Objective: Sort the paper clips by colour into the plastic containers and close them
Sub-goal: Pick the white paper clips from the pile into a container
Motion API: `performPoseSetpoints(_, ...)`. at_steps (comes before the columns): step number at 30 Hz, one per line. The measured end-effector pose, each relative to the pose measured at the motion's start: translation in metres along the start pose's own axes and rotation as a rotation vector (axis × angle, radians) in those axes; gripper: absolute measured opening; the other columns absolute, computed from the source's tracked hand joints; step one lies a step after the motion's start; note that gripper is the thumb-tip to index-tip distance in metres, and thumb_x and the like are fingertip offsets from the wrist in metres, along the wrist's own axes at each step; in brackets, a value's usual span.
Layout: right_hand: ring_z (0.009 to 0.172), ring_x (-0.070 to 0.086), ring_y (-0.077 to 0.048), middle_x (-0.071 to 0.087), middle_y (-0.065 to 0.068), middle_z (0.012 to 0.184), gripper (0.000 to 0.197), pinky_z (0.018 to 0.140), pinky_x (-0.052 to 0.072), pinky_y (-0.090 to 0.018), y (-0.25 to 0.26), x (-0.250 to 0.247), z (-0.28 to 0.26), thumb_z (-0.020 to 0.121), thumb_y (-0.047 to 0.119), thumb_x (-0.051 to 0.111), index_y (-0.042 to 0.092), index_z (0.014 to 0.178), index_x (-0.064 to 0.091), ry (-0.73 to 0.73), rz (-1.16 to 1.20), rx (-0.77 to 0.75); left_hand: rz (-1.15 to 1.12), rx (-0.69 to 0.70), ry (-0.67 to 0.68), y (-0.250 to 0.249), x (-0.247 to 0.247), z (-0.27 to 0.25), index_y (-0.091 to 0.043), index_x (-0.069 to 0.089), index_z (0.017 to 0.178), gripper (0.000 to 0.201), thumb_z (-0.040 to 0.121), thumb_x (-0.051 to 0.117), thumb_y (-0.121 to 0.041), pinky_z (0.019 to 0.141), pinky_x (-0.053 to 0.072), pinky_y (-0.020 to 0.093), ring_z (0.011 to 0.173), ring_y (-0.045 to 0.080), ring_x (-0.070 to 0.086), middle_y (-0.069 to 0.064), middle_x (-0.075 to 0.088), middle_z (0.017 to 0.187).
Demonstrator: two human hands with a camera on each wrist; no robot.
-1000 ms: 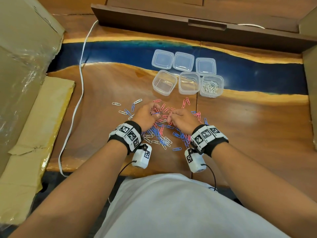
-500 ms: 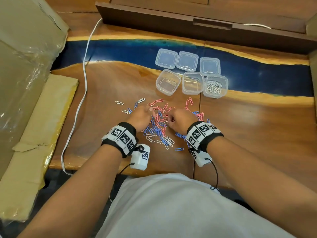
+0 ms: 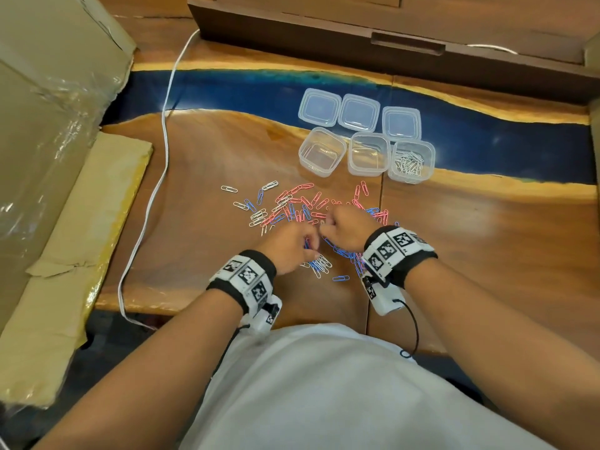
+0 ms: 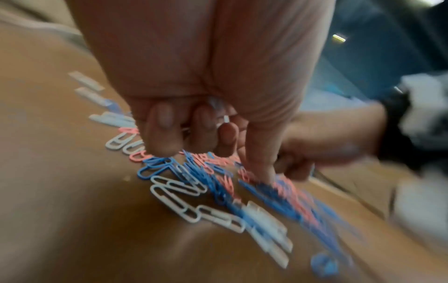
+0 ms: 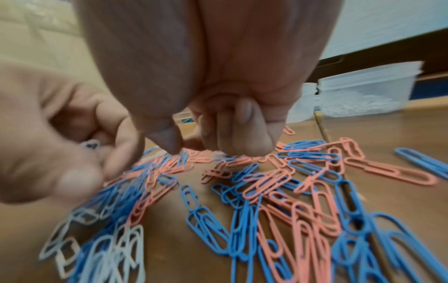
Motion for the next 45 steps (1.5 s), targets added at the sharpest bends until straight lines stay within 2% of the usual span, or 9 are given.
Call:
performPoseSetpoints(5, 0.045, 0.028, -0.014, 0.039, -0.001, 0.057, 0.01, 0.045, 0.023, -0.019, -0.019, -0.005, -0.027, 0.074, 0.016, 0.042, 0.018, 0.065, 0.039, 0.016, 0.767, 0.251, 0.453, 0.212, 0.098, -0.01, 0.017, 0.003, -0.026, 0.067, 0.101, 0.019, 0.083, 0.069, -0.029, 0.071, 0.041, 0.03, 0.094, 0.018, 0.057, -0.005, 0.054, 0.1)
performPoseSetpoints(10, 0.036, 0.037, -0.018, 0.044, -0.013, 0.05, 0.008, 0.037, 0.023, -0.015, -0.032, 0.011, -0.048, 0.06, 0.008, 0.038, 0.011, 0.053, 0.036, -0.032, 1.146, 0.285, 0.552, 0.248, 0.137, -0.015, 0.021, 0.007, -0.02, 0.061, 0.09, 0.008, 0.086, 0.065, -0.026, 0.064, 0.031, 0.027, 0.088, 0.017, 0.056, -0.002, 0.056, 0.101)
performPoseSetpoints(18, 0.032, 0.031, -0.013, 0.039, -0.013, 0.051, 0.033, 0.039, 0.021, -0.011, -0.036, 0.028, -0.057, 0.067, -0.012, 0.031, 0.014, 0.047, 0.035, -0.057, 1.213, 0.314, -0.014, 0.009, 0.017, -0.007, 0.008, 0.003, -0.018, 0.063, 0.083, 0.007, 0.086, 0.066, -0.012, 0.063, 0.043, 0.024, 0.066, 0.009, 0.055, -0.005, 0.059, 0.074)
performPoseSetpoints(21, 0.036, 0.024, -0.011, 0.039, -0.008, 0.052, 0.031, 0.042, 0.019, -0.012, -0.036, 0.029, -0.054, 0.071, -0.006, 0.034, 0.02, 0.053, 0.038, -0.033, 0.98, 0.337, -0.281, -0.027, -0.027, -0.005, -0.001, -0.008, -0.013, 0.065, 0.097, 0.013, 0.091, 0.057, -0.004, 0.057, 0.043, 0.011, 0.058, 0.003, 0.059, 0.001, 0.062, 0.069)
performPoseSetpoints(23, 0.045, 0.038, -0.015, 0.047, 0.0, 0.056, 0.017, 0.042, 0.029, -0.02, -0.033, 0.031, -0.053, 0.077, 0.009, 0.044, 0.02, 0.065, 0.044, -0.038, 0.63, 0.242, -0.343, -0.05, -0.011, -0.004, -0.005, -0.015, -0.01, 0.064, 0.104, 0.021, 0.095, 0.048, -0.001, 0.046, 0.037, 0.005, 0.046, -0.005, 0.051, 0.004, 0.06, 0.069)
performPoseSetpoints(28, 0.071, 0.052, -0.019, 0.053, 0.007, 0.07, 0.017, 0.058, 0.037, -0.029, -0.028, 0.047, -0.053, 0.079, 0.027, 0.069, 0.016, 0.088, 0.059, -0.13, 0.069, 0.119, -0.366, -0.214, 0.001, 0.001, 0.004, -0.012, -0.016, 0.056, 0.077, 0.019, 0.091, 0.046, -0.008, 0.047, 0.029, 0.022, 0.052, 0.013, 0.037, -0.002, 0.046, 0.064)
performPoseSetpoints(33, 0.074, 0.057, -0.022, 0.062, 0.0, 0.073, 0.008, 0.061, 0.042, -0.028, -0.025, 0.047, -0.049, 0.083, 0.018, 0.064, 0.016, 0.075, 0.064, -0.086, 0.004, 0.081, 0.137, -0.014, 0.014, -0.009, 0.018, -0.013, -0.024, 0.056, 0.082, 0.006, 0.085, 0.061, -0.022, 0.068, 0.043, 0.029, 0.074, 0.019, 0.056, -0.005, 0.057, 0.078)
performPoseSetpoints(40, 0.065, 0.046, -0.018, 0.05, 0.002, 0.068, 0.022, 0.059, 0.034, -0.031, -0.029, 0.035, -0.056, 0.087, 0.017, 0.052, 0.021, 0.068, 0.042, -0.039, 0.144, 0.098, 0.544, 0.168, 0.027, -0.021, 0.029, -0.004, -0.025, 0.063, 0.095, 0.008, 0.087, 0.062, -0.025, 0.075, 0.043, 0.032, 0.099, 0.023, 0.06, -0.002, 0.065, 0.105)
performPoseSetpoints(45, 0.041, 0.029, -0.012, 0.041, -0.002, 0.063, 0.023, 0.047, 0.017, -0.015, -0.037, 0.029, -0.063, 0.083, 0.004, 0.038, 0.023, 0.071, 0.038, -0.01, 1.068, 0.332, 0.649, 0.148, 0.117, -0.024, 0.031, 0.002, -0.017, 0.062, 0.092, 0.005, 0.089, 0.059, -0.02, 0.077, 0.048, 0.037, 0.095, 0.03, 0.061, 0.005, 0.064, 0.103)
Point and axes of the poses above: each hand's wrist, its own z-axis towards the middle knuckle, its own x-axis out of the palm, y = z × x, the point moved 1 cm from there along z, towards the middle knuckle
